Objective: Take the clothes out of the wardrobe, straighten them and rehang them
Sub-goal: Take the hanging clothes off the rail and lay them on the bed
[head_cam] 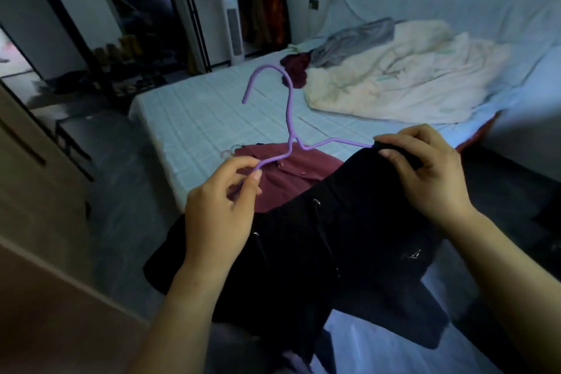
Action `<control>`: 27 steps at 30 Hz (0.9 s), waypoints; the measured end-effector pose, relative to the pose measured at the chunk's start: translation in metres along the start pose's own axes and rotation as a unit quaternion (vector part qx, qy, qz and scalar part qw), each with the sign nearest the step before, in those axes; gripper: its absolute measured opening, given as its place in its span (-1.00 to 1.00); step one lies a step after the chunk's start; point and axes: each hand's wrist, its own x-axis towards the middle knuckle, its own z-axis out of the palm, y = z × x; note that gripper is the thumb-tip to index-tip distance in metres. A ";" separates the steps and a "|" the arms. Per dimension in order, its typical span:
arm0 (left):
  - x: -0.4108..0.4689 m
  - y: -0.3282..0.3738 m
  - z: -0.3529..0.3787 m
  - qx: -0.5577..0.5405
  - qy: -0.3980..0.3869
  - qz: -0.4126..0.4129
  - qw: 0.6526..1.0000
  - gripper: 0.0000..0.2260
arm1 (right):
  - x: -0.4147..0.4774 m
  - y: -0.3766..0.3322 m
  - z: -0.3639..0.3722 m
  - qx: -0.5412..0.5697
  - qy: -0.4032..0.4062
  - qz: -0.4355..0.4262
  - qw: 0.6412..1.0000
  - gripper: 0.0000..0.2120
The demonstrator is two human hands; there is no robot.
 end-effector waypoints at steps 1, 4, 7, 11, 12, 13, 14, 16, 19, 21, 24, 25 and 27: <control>0.010 -0.010 0.012 -0.013 -0.005 -0.014 1.000 -0.89 | 0.009 0.013 0.009 -0.005 -0.002 -0.001 1.000 -0.82; 0.048 -0.038 0.044 -0.037 -0.019 -0.051 0.998 -0.83 | 0.044 0.047 0.042 -0.016 -0.008 -0.004 1.000 -0.82; 0.098 -0.065 0.064 -0.038 -0.021 -0.077 0.996 -0.88 | 0.089 0.073 0.081 -0.012 -0.024 0.002 1.000 -0.82; 0.163 -0.104 0.082 -0.013 -0.005 -0.098 0.995 -0.98 | 0.141 0.102 0.140 0.013 -0.045 0.006 0.999 -0.82; 0.175 -0.114 0.086 -0.006 -0.008 -0.104 0.995 -0.98 | 0.151 0.109 0.154 0.022 -0.052 0.010 0.998 -0.82; 0.185 -0.123 0.090 0.001 -0.015 -0.112 0.994 -0.97 | 0.159 0.117 0.168 0.030 -0.060 0.015 0.998 -0.82; 0.193 -0.133 0.094 0.009 -0.023 -0.121 0.992 -0.96 | 0.164 0.124 0.181 0.035 -0.070 0.019 0.997 -0.82; 0.206 -0.154 0.104 0.036 -0.036 -0.137 0.989 -0.94 | 0.173 0.140 0.207 0.043 -0.093 0.032 0.994 -0.82; 0.228 -0.184 0.121 0.076 -0.052 -0.164 0.982 -0.95 | 0.187 0.167 0.246 0.063 -0.141 0.052 0.987 -0.82; 0.246 -0.202 0.133 0.112 -0.062 -0.171 0.977 -0.95 | 0.199 0.185 0.275 0.080 -0.174 0.067 0.979 -0.83; 0.277 -0.232 0.154 0.174 -0.079 -0.186 0.964 -0.92 | 0.222 0.215 0.322 0.063 -0.227 0.074 0.969 -0.82; 0.285 -0.244 0.161 0.199 -0.085 -0.196 0.956 -0.89 | 0.230 0.227 0.340 0.048 -0.248 0.066 0.965 -0.81; 0.295 -0.269 0.173 0.259 -0.102 -0.212 0.937 -0.77 | 0.247 0.248 0.373 0.017 -0.301 0.052 0.952 -0.76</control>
